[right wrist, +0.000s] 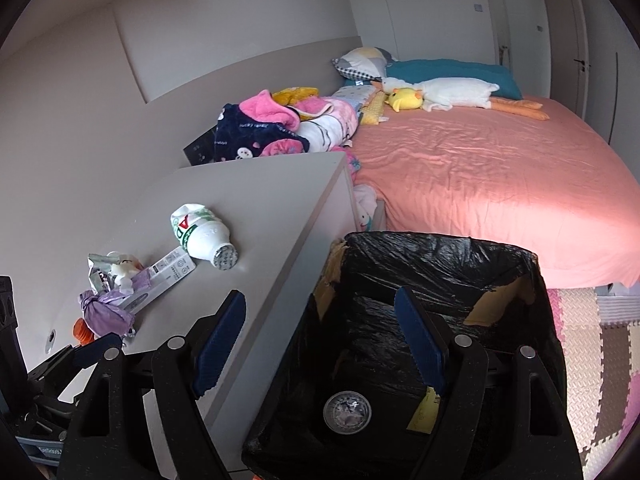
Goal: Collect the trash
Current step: 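Grasp the white AD milk bottle with the right gripper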
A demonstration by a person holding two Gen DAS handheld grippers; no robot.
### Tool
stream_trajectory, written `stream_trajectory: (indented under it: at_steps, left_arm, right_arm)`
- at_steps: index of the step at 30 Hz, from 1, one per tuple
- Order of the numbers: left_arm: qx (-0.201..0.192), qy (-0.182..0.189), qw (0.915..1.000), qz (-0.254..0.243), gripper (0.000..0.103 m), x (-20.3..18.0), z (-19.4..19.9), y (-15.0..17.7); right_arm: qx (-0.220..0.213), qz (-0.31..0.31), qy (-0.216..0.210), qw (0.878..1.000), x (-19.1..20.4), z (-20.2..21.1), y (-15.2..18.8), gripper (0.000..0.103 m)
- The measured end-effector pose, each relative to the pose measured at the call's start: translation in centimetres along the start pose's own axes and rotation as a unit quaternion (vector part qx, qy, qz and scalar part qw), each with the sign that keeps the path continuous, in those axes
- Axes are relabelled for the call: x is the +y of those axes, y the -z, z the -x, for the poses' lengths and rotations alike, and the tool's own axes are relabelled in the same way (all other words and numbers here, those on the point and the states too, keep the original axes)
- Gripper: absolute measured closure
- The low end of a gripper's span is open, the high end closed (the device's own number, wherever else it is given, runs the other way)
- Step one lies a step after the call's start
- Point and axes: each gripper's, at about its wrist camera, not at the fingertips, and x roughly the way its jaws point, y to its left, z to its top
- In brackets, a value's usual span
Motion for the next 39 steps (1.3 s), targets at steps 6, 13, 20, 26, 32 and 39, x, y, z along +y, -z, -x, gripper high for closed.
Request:
stream_trajectory:
  at_steps: [6, 13, 20, 26, 32, 39]
  left_arm:
    - [-0.010, -0.020, 0.9996, 0.020, 0.006, 2.7, 1.2, -0.2]
    - [-0.019, -0.040, 0.9981, 0.042, 0.006, 5.9, 2.6, -0.3]
    - [-0.031, -0.064, 0.9970, 0.028, 0.006, 7.5, 4.3, -0.4]
    - [-0.028, -0.100, 0.9943, 0.024, 0.006, 9.7, 4.6, -0.4]
    - [-0.020, -0.112, 0.9923, 0.050, 0.006, 12.5, 4.4, -0.2]
    - [-0.019, -0.129, 0.9880, 0.083, 0.006, 15.3, 4.8, 0.3]
  right_arm:
    - [0.016, 0.023, -0.018, 0.999, 2.5, -1.7, -0.6, 0.026]
    - [0.033, 0.043, -0.030, 0.998, 4.9, -4.2, -1.8, 0.026]
    - [0.049, 0.071, -0.038, 0.996, 7.5, -6.7, -2.8, 0.026]
    - [0.061, 0.088, -0.040, 0.993, 9.5, -9.0, -3.7, 0.026]
    - [0.072, 0.104, -0.041, 0.991, 11.0, -11.3, -4.5, 0.026]
    - [0.088, 0.123, -0.039, 0.988, 12.6, -14.5, -5.3, 0.026]
